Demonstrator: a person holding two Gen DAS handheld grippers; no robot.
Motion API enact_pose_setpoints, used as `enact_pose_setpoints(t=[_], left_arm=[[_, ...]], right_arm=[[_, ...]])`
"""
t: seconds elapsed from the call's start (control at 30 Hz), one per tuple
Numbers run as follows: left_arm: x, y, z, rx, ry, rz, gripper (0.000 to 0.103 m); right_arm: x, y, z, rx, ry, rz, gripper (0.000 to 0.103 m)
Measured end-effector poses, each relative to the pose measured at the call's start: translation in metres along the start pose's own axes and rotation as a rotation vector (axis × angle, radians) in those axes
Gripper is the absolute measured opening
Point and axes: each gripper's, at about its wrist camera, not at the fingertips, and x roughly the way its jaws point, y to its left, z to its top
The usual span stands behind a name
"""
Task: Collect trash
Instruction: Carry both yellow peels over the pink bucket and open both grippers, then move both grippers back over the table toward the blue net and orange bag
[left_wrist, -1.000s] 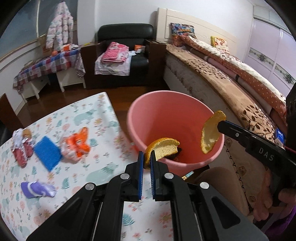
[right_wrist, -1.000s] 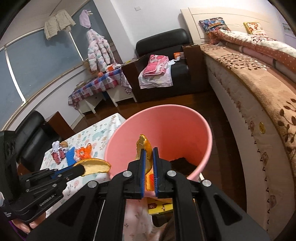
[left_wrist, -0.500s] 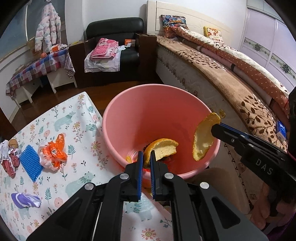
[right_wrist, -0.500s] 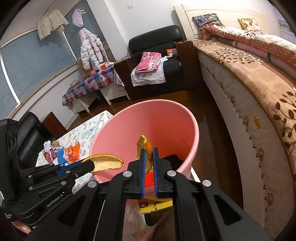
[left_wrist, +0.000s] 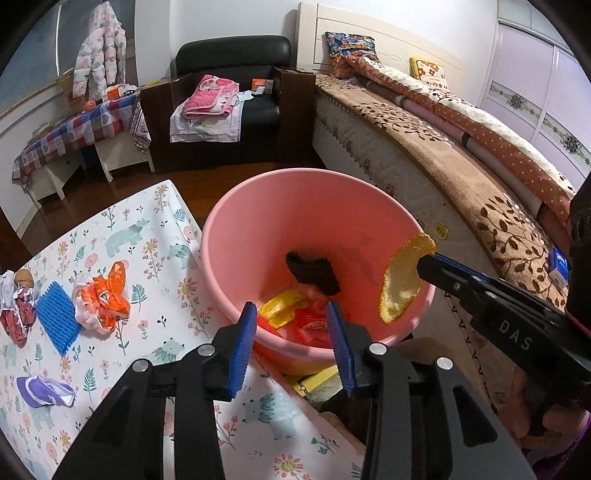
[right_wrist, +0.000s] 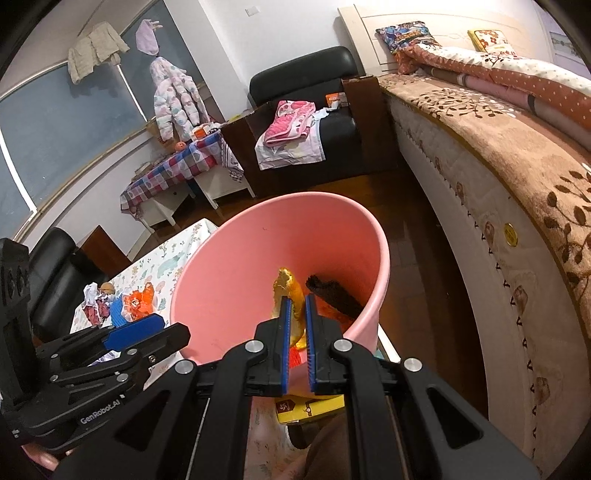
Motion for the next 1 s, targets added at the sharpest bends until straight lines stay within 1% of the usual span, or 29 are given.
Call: enact_pose_setpoints(t=[0.17,0.27,0.3,0.8,1.0], left_arm=[[-0.003,-0.001,-0.003,-0.002,-0.001,-0.008,0.039],[-0.005,-0.001,-0.004,-0.006,-0.003,-0.010,0.040],[-0.006,0.000,-0.005,-0.009,-0.004,-0.011,0.040],[-0.022,0.013,-0.016,-0.063,-0.022,-0.009,0.040],[-0.036,0.022,-0.021,-0.082,-0.051,0.000,0.040]], right_arm=[[0.005,-0.002,0.000,0.014,0.029,-0.012,0.010],[0.005,-0.002,-0.001,0.015,0.029,-0.011,0.025],[0.005,-0.002,-0.001,0.017,0.027,-0.007,0.026],[-0.004,0.013,-0.006,-0.020,0.013,0.025,0.027],[-0.006,0.027,-0.009,-0.046,0.019,0.042,0.027]])
